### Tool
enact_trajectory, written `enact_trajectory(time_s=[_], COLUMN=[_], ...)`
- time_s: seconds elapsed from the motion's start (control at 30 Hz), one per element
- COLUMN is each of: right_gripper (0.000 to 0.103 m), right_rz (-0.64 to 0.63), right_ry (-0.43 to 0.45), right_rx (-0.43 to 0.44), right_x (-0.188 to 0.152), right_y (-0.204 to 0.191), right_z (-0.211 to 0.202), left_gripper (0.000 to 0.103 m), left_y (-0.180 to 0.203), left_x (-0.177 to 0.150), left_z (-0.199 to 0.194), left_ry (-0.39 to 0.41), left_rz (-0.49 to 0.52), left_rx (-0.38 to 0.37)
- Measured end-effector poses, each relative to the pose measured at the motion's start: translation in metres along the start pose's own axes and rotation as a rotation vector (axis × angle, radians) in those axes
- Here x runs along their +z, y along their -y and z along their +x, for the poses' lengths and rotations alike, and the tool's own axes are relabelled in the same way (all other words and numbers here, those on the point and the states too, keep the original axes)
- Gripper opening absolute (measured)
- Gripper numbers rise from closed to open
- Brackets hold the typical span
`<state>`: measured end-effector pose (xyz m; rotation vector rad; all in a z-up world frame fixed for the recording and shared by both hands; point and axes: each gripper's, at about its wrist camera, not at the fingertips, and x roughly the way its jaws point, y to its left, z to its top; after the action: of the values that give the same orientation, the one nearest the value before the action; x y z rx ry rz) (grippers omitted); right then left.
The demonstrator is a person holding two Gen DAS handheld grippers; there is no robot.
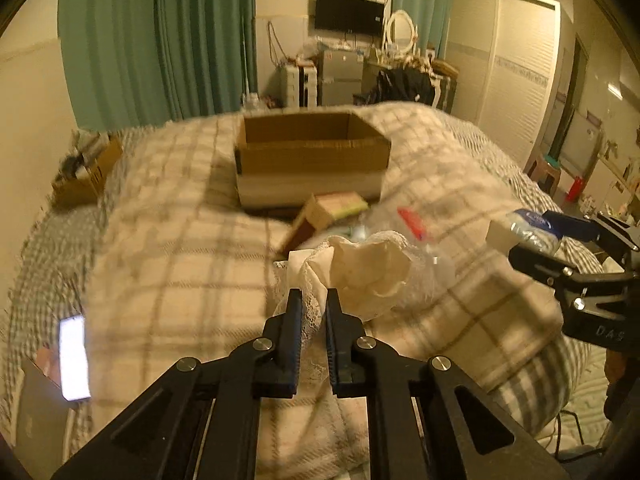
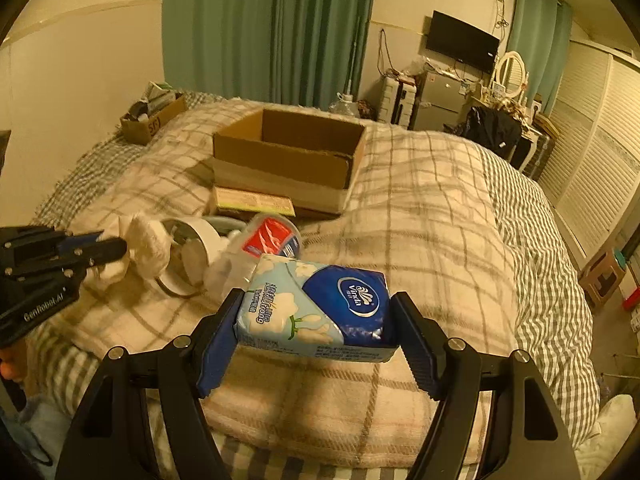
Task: Organize objects
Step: 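Grasp the blue-and-white tissue pack with the right tool while the left tool grasps the white lace cloth, then carry the tissue pack and cloth into the cardboard box and open both tools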
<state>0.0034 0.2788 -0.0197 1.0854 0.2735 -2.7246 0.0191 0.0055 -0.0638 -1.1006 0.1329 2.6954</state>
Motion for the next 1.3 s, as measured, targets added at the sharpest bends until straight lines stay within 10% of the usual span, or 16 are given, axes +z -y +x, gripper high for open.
enact_trajectory(time_s=[0.67,0.97,1.3], right_gripper=[0.072,0.072,0.072], right_rz=[-0.084,-0.003,0.050], right_ry=[0.285,0.212,0.032], right_rx=[0.013,0.064,0.081], right_x=[0.178,0.263,0.272], right_y=[-0.001,0.022,0.043], right_z=[-0.013,0.080,0.226], left_gripper=[0.010,0.010,0.010], left_y=[-0.026,-0.045,-0.064], left_x=[0.156,0.213,0.222], left_z=[0.016,0.096,0.210], left_ry=[0.147,0.070,-0.066], left_rz=[0.026,0.002,-0.019], left_rx=[0.093,0.104,0.120])
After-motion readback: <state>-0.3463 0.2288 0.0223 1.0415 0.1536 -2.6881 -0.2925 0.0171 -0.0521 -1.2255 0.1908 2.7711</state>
